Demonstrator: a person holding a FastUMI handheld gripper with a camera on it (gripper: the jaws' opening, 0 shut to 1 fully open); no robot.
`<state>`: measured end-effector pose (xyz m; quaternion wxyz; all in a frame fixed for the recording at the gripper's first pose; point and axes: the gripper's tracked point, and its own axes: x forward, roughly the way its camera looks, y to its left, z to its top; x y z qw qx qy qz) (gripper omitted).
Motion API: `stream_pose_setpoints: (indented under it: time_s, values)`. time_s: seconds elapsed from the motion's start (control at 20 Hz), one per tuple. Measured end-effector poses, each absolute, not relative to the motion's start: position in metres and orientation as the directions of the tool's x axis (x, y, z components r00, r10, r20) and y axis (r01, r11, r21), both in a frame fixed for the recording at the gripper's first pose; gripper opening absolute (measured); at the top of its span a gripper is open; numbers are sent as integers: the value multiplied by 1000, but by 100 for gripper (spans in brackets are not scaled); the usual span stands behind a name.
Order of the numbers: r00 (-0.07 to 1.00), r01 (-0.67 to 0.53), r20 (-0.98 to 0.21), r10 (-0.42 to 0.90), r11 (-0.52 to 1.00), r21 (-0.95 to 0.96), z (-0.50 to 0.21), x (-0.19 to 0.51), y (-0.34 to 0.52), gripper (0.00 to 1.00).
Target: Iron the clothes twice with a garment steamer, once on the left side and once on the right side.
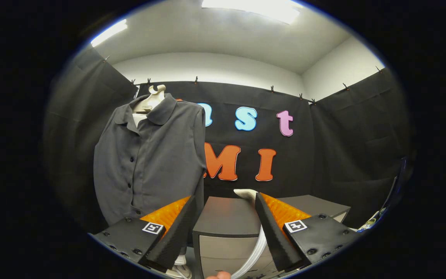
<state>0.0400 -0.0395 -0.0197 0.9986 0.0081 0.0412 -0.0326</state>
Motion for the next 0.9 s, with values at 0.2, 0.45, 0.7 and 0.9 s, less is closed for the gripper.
stream_pose_setpoints:
  time_s: [0.2, 0.45, 0.7, 0.9]
  values:
    - [990, 74, -122, -75, 997, -14, -32, 52, -50, 98]
    - [990, 41, -131, -43, 999, -24, -35, 68, -49, 98]
    - [993, 1, -116, -6, 999, -44, -21, 81, -35, 98]
    - [996, 0, -89, -2, 1000, -15, -7, 82, -34, 98]
